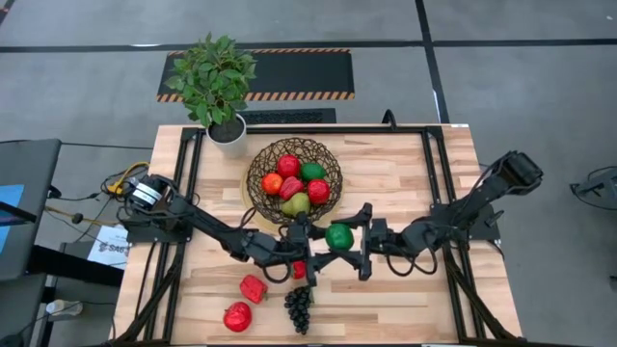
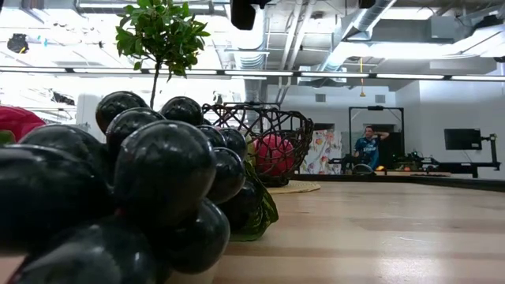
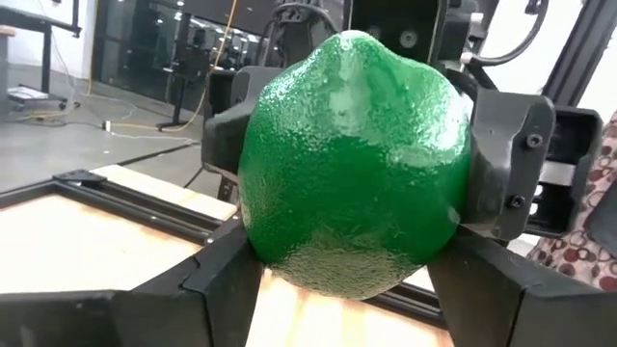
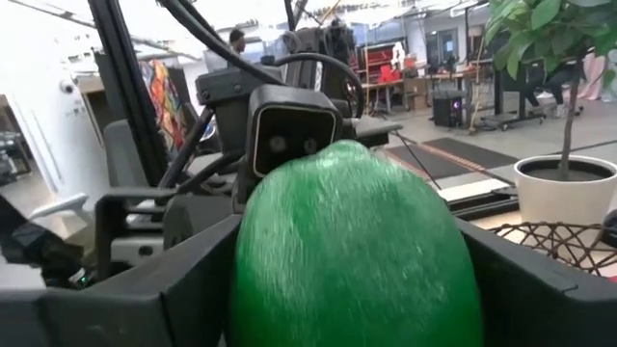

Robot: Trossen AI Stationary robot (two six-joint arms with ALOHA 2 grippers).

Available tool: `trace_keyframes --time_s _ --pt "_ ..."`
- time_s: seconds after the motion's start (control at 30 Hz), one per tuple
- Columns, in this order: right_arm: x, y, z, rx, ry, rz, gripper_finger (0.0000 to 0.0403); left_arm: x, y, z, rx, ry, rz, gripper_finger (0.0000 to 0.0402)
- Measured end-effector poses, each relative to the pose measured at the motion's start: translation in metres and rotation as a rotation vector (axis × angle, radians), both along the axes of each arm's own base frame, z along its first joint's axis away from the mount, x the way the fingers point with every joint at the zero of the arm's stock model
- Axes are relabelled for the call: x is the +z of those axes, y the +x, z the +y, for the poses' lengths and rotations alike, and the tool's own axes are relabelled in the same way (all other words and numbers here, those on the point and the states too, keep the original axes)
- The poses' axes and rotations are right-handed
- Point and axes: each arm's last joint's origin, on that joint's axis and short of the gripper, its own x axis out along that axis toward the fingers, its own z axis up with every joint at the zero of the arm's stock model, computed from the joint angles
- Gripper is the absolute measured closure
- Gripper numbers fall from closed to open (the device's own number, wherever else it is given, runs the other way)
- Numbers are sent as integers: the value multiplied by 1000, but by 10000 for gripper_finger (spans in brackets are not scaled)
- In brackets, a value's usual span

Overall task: Build produce basket
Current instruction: Put the green lime into the basket

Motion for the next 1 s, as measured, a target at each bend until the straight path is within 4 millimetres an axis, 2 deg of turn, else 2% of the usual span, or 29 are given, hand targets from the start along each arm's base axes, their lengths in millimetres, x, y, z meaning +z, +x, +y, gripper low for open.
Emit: trace_keyframes --time_s 0.17,0.4,0.7,0.87,1.0 --pt "4 -5 0 6 -4 8 25 1 0 0 3 -2 -1 163" --pt "8 -12 -3 -35 -33 46 26 -2 0 1 24 5 24 163" --pt "32 -43 -7 7 -40 55 27 -3 -4 3 80 27 109 163" --pt "44 -67 -5 1 -36 66 28 7 -18 12 167 100 265 163" --pt "43 -82 -2 -1 -17 115 28 23 -48 31 294 136 453 163"
